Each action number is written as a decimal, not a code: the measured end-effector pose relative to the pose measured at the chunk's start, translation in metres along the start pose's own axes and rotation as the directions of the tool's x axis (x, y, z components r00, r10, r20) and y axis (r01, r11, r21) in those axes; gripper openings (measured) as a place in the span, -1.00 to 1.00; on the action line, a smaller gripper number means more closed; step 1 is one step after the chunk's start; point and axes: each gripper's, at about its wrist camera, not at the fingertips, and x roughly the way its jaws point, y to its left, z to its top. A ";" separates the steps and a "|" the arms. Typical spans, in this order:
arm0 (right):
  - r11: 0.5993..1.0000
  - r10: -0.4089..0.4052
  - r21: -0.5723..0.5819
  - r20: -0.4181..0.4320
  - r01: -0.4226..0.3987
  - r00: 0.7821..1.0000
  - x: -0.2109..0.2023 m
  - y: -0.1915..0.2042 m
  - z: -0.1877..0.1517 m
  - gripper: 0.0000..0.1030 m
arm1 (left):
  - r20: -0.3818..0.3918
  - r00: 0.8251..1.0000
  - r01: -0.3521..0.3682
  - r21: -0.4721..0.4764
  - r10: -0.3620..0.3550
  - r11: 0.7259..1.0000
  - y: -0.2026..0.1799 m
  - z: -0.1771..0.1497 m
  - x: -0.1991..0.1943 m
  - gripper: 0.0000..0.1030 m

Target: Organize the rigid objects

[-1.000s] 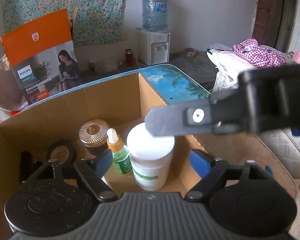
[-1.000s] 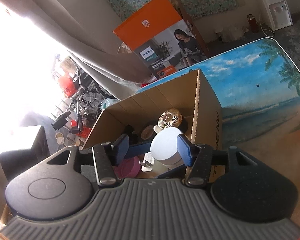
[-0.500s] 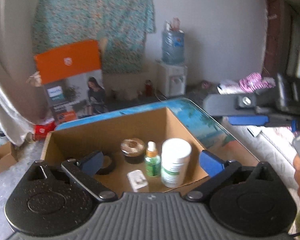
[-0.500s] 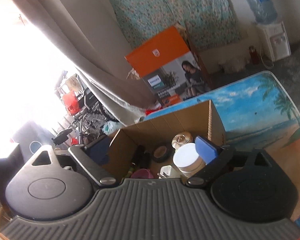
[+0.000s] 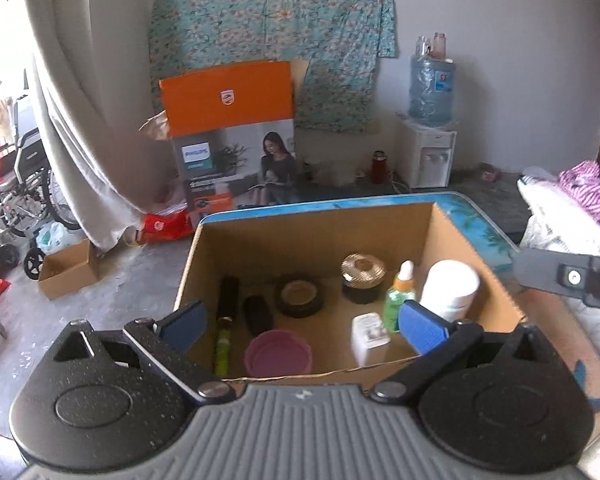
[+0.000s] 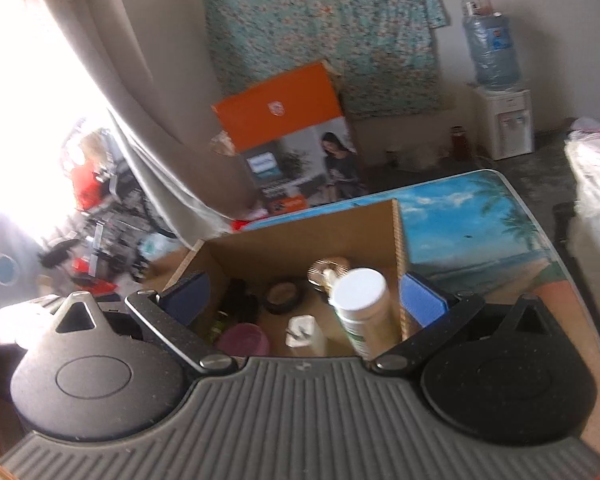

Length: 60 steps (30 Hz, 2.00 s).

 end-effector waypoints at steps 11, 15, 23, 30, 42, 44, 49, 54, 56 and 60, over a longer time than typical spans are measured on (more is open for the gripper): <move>0.972 -0.191 -0.154 -0.071 0.178 0.979 0.032 0.015 -0.030 0.97 | -0.077 0.994 -0.079 -0.069 0.073 0.994 0.011 -0.020 0.022 1.00; 0.964 -0.194 -0.205 -0.105 0.170 0.975 0.050 0.029 -0.032 0.97 | -0.085 0.994 -0.075 -0.069 0.069 0.995 0.012 -0.022 0.024 1.00; 0.945 -0.257 -0.243 -0.128 0.221 0.958 0.067 0.037 -0.034 0.97 | -0.101 0.993 -0.070 -0.063 0.064 0.996 0.013 -0.025 0.026 1.00; 0.942 -0.270 -0.245 -0.140 0.231 0.953 0.074 0.035 -0.035 0.97 | -0.104 0.992 -0.084 -0.053 0.078 0.995 0.012 -0.024 0.027 0.99; 0.944 -0.274 -0.234 -0.155 0.234 0.949 0.078 0.032 -0.036 0.97 | -0.107 0.989 -0.108 -0.033 0.104 0.994 0.010 -0.023 0.029 0.99; 0.944 -0.274 -0.232 -0.159 0.234 0.948 0.079 0.031 -0.036 0.97 | -0.107 0.989 -0.108 -0.031 0.104 0.994 0.010 -0.023 0.028 0.99; 0.943 -0.279 -0.231 -0.162 0.239 0.947 0.080 0.031 -0.037 0.97 | -0.108 0.989 -0.109 -0.028 0.106 0.994 0.010 -0.023 0.029 0.98; 0.943 -0.282 -0.229 -0.168 0.240 0.945 0.080 0.031 -0.037 0.97 | -0.112 0.988 -0.108 -0.029 0.105 0.994 0.009 -0.023 0.029 0.97; 0.943 -0.282 -0.230 -0.168 0.241 0.945 0.080 0.031 -0.037 0.97 | -0.112 0.988 -0.109 -0.028 0.105 0.994 0.009 -0.023 0.029 0.97; 0.943 -0.282 -0.229 -0.170 0.240 0.944 0.080 0.031 -0.037 0.97 | -0.118 0.988 -0.106 -0.031 0.102 0.994 0.010 -0.024 0.030 0.97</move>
